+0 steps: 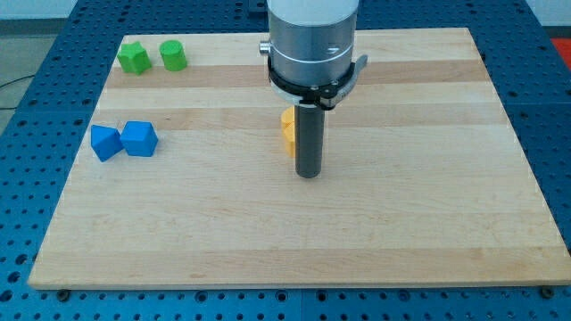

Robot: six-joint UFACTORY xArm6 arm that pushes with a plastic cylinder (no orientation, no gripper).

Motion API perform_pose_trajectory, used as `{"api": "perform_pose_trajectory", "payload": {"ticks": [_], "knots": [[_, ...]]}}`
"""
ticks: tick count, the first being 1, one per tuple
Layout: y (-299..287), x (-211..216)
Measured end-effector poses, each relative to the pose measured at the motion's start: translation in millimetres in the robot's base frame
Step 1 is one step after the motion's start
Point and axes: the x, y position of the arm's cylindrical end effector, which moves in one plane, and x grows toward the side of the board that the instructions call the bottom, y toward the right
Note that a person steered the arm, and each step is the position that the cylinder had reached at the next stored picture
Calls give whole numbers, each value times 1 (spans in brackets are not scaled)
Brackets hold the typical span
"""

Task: Place the red blocks on top of the yellow blocks

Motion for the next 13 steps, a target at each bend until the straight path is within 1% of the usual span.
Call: {"api": "perform_pose_trajectory", "payload": {"ticks": [1,2,3,4,5,6,7,8,9,10,11,12,13], "knots": [[75,-32],[135,-122],[149,-228],[129,-268],[100,-275],[64,-267],[36,-229],[28,-188],[28,-183],[34,-221],[19,-238],[6,-215],[6,-178]]}}
